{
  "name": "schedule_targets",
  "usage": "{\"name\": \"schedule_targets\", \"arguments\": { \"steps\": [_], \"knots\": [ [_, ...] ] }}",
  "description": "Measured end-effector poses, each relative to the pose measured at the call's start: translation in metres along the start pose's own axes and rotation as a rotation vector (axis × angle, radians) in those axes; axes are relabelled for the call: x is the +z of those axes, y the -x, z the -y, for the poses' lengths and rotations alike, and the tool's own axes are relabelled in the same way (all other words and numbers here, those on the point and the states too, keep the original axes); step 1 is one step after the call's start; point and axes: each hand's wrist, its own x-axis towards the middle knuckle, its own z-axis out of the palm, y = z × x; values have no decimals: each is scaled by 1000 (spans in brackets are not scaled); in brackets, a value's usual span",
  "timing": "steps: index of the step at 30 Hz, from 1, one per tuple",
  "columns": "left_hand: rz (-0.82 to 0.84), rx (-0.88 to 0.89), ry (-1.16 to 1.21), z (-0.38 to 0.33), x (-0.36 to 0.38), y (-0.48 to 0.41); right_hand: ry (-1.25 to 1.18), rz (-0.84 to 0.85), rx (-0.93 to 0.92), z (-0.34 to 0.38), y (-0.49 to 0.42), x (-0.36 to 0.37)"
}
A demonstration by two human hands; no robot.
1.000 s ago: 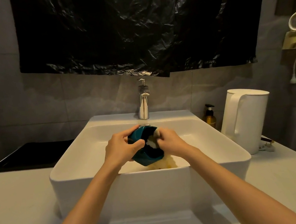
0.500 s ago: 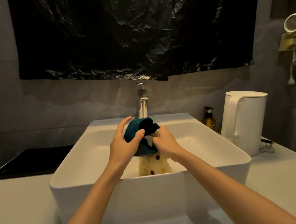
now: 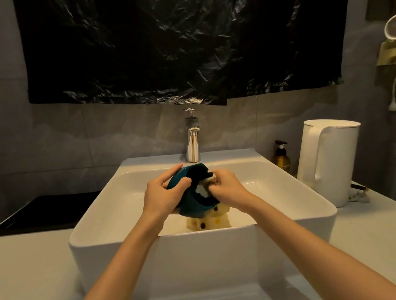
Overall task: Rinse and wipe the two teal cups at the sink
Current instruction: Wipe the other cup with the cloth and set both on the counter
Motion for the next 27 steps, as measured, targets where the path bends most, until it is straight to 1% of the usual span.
{"name": "schedule_targets", "arguments": {
  "steps": [1, 3, 5, 8, 11, 14, 16, 19, 21, 22, 23, 25, 27],
  "knots": [
    [4, -21, 16, -1, 1, 0, -47, -1, 4, 1, 0, -1],
    [22, -55, 22, -2, 3, 1, -46, -87, -24, 0, 1, -1],
    [37, -73, 5, -3, 4, 1, 63, -146, -72, -1, 2, -2],
    [39, -43, -43, -1, 4, 0, 245, -112, -106, -1, 5, -3],
    [51, -35, -61, -2, 4, -1, 250, -107, -97, 0, 6, 1],
    [130, -52, -67, -3, 5, -2, 199, -136, -28, -1, 2, 4],
    [159, -9, -130, 1, 7, -1, 120, -105, 64, 1, 2, 5],
    [87, 70, -201, 7, 6, -2, -1, 24, 173, 1, 1, 4],
    [63, 38, -180, 6, 2, -3, -110, 141, 181, 1, 1, 4],
    [66, 3, -151, 4, 1, -2, -132, 153, 166, 0, 0, 5],
    [76, -25, -127, 3, 0, -2, -105, 122, 143, 0, -1, 5],
    [98, -39, -112, 1, 1, 0, 13, -22, 82, -1, -2, 4],
    [118, -24, -130, 0, 3, 1, 62, -150, 46, -3, -3, 3]
  ]
}}
